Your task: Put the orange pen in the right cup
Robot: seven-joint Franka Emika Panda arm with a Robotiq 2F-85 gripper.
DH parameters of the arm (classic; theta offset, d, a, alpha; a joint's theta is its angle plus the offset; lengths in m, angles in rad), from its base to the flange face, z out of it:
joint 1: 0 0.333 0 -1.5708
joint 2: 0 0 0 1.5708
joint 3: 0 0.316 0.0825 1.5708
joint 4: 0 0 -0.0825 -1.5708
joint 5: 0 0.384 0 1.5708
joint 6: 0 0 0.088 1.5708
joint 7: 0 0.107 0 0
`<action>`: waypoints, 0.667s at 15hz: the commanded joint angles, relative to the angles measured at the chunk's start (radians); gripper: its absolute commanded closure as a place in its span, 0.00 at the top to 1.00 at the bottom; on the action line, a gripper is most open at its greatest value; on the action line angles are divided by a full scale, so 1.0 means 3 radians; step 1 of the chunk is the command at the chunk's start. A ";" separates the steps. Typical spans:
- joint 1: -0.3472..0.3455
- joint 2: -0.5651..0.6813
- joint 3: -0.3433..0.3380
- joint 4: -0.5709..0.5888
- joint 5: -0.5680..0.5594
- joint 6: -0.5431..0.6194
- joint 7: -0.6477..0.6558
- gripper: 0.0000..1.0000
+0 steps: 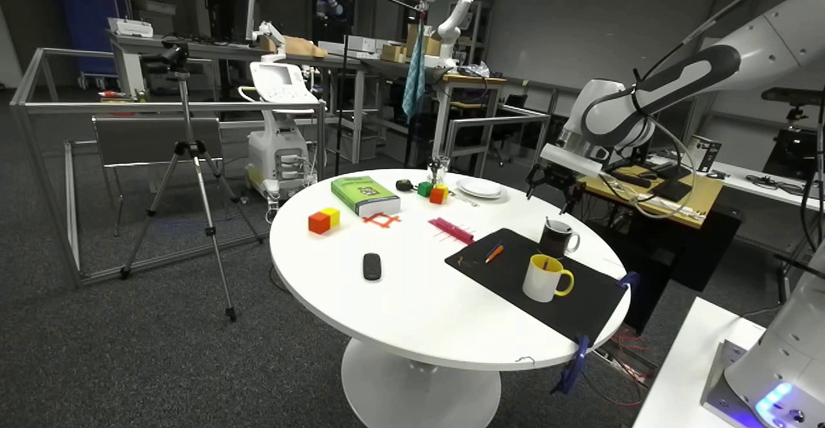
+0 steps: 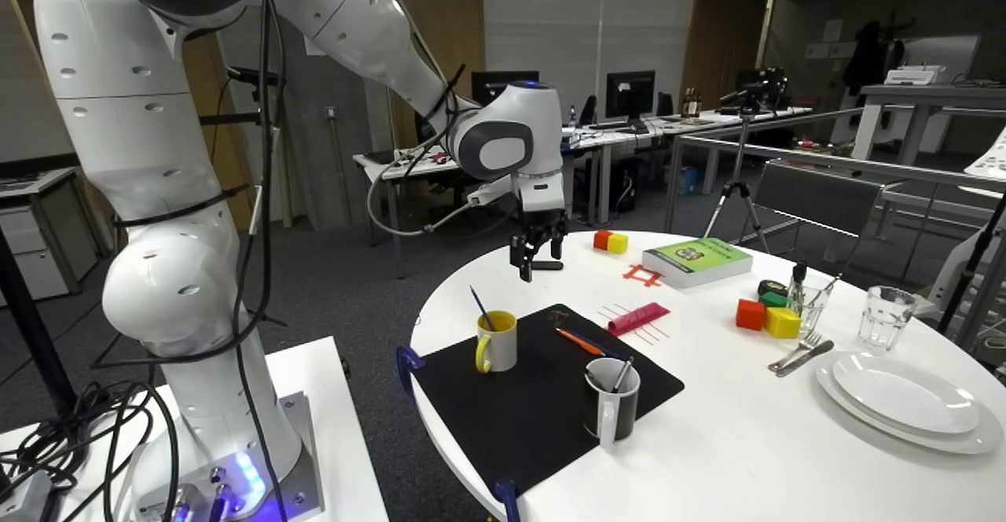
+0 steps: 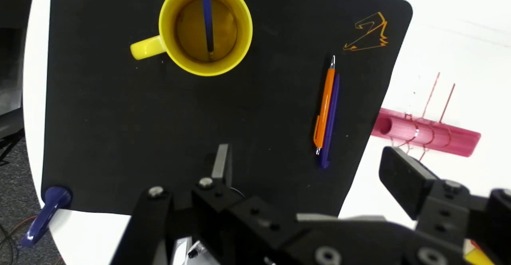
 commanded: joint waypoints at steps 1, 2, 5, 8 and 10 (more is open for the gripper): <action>0.0026 0.0037 -0.0025 -0.0011 -0.0090 0.0153 0.0077 1.00; 0.0019 0.0094 -0.0034 0.0004 -0.0102 0.0247 0.0097 1.00; 0.0003 0.0310 -0.0096 0.0067 -0.0224 0.0464 0.0198 1.00; 0.0015 0.0559 -0.0186 0.0157 -0.0212 0.0578 0.0200 1.00; 0.0037 0.0710 -0.0249 0.0235 -0.0213 0.0583 0.0202 1.00</action>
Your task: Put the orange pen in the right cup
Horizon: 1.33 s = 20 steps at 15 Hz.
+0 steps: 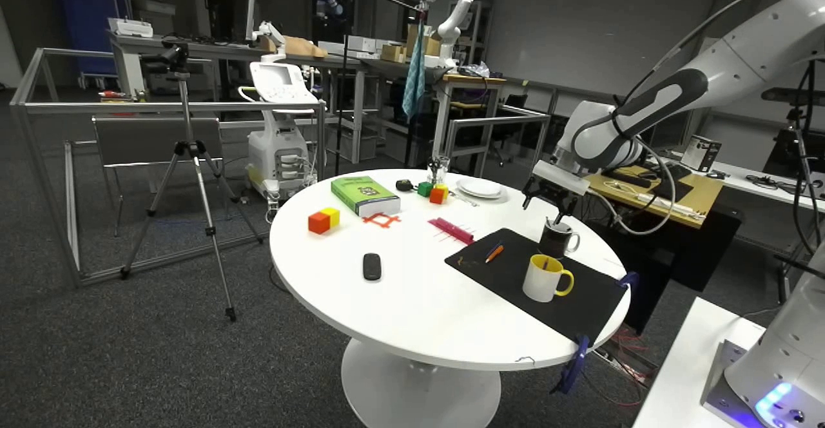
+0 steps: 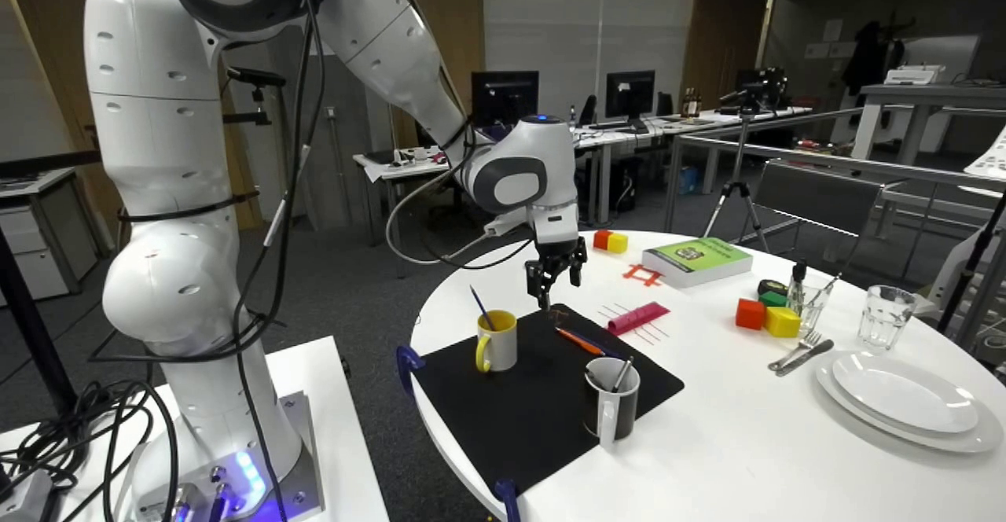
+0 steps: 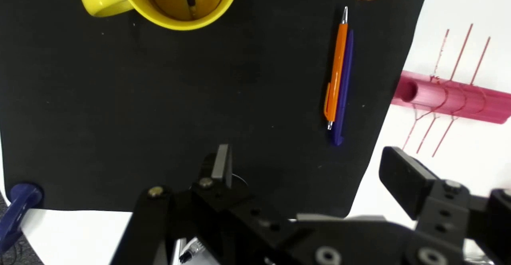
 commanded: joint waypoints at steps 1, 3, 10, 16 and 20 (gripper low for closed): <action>0.0040 0.0329 -0.0112 0.0249 -0.0022 0.0041 0.0054 1.00; 0.0057 0.0487 -0.0153 0.0380 -0.0003 -0.0009 0.0051 1.00; 0.0219 0.0933 -0.0341 0.0781 -0.0099 -0.0172 0.0109 1.00; 0.0235 0.1207 -0.0277 0.1070 -0.0001 -0.0361 -0.0052 1.00; 0.0230 0.1334 -0.0259 0.1246 0.0027 -0.0544 -0.0056 1.00</action>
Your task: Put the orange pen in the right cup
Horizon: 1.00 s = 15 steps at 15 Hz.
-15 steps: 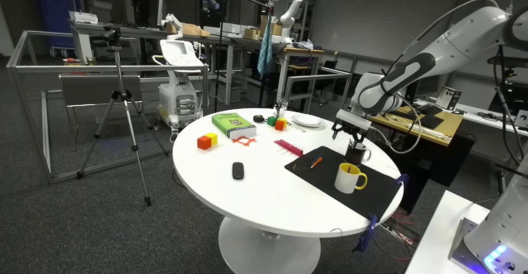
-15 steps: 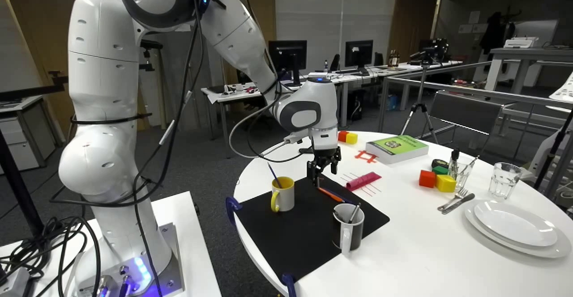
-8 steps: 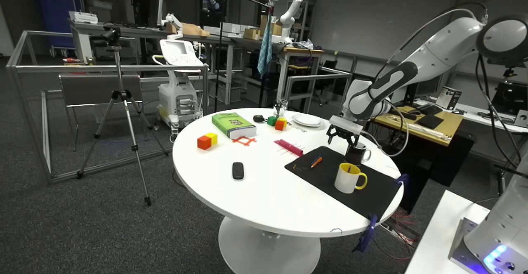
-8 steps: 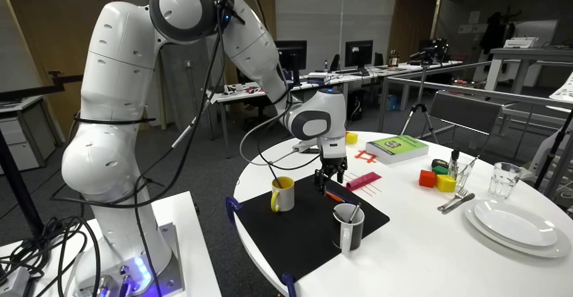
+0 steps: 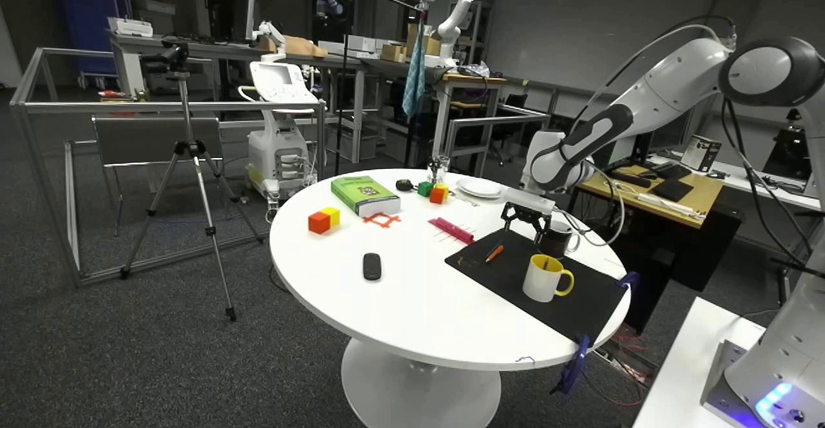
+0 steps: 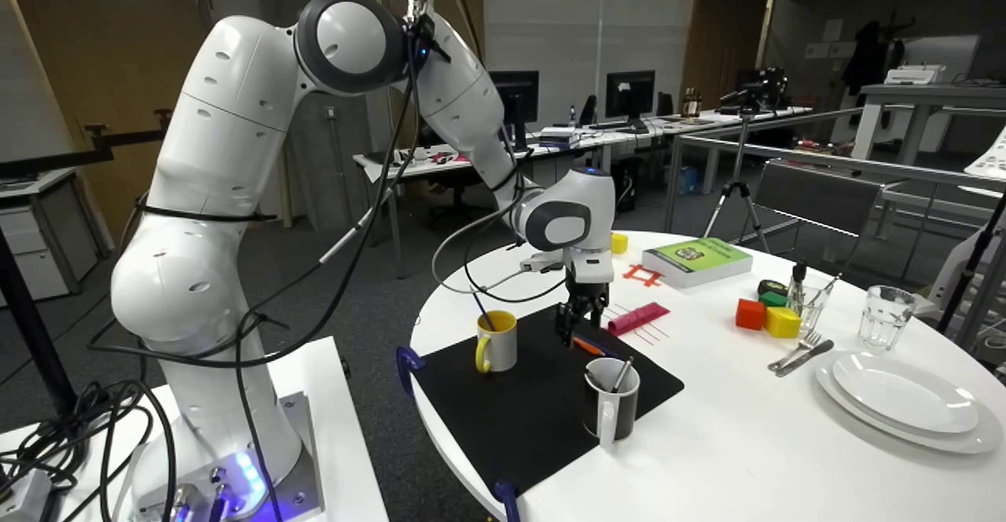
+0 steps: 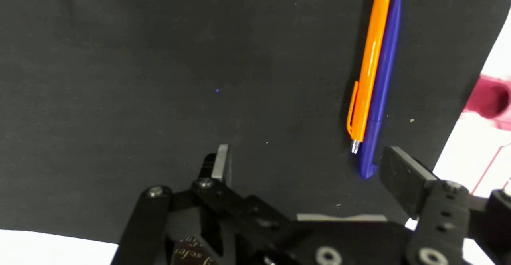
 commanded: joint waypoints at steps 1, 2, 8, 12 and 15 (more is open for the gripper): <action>-0.0002 0.0140 0.0006 0.0240 0.0049 -0.0237 -0.0060 1.00; 0.0003 0.0170 0.0004 0.0275 0.0045 -0.0274 -0.0053 1.00; 0.0026 0.0338 0.0009 0.0436 0.0033 -0.0457 -0.0035 1.00; 0.0047 0.0435 0.0005 0.0517 0.0030 -0.0461 -0.0033 1.00; 0.0048 0.0487 0.0017 0.0571 0.0049 -0.0466 -0.0047 1.00</action>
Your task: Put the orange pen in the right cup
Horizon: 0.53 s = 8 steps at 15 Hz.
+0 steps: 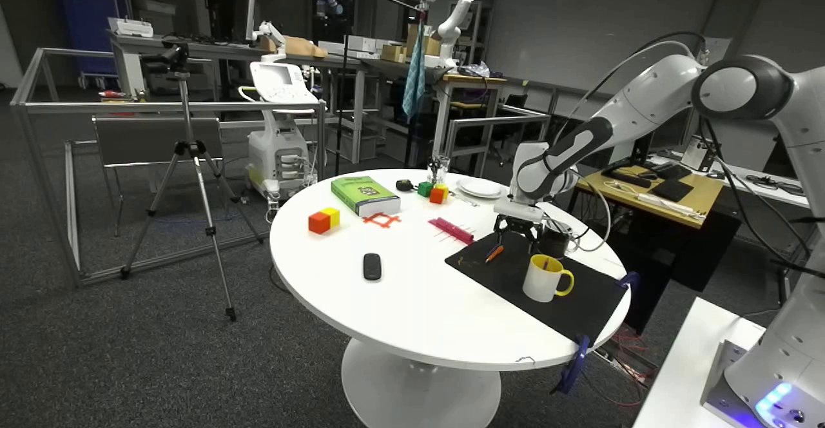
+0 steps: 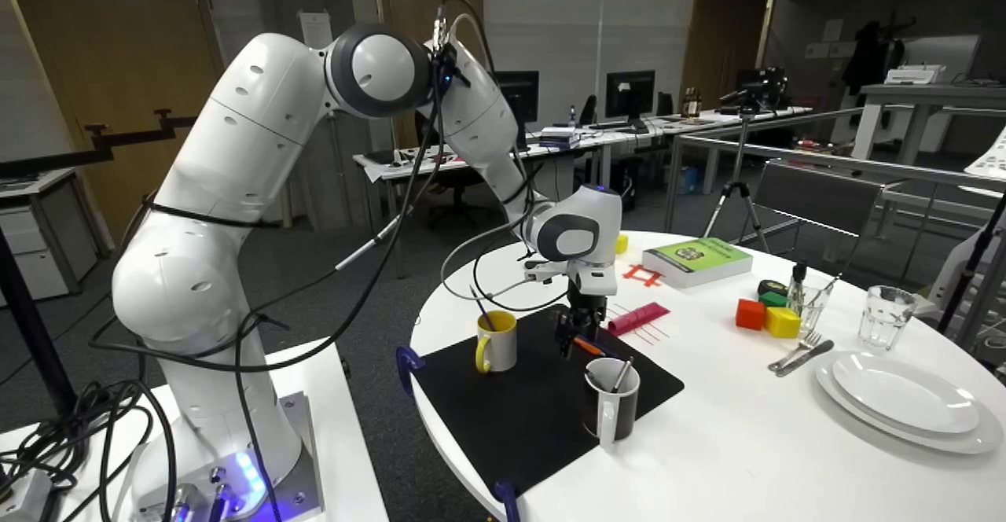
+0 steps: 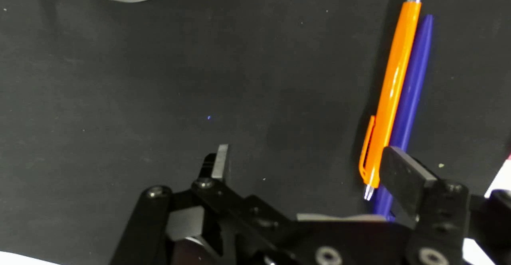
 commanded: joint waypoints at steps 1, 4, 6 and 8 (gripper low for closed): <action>0.0002 0.0086 0.0003 0.0173 0.0048 -0.0141 -0.0058 1.00; 0.0000 0.0125 0.0006 0.0222 0.0051 -0.0147 -0.0063 1.00; 0.0000 0.0154 0.0008 0.0257 0.0055 -0.0154 -0.0062 1.00; 0.0004 0.0180 0.0010 0.0289 0.0055 -0.0164 -0.0060 1.00</action>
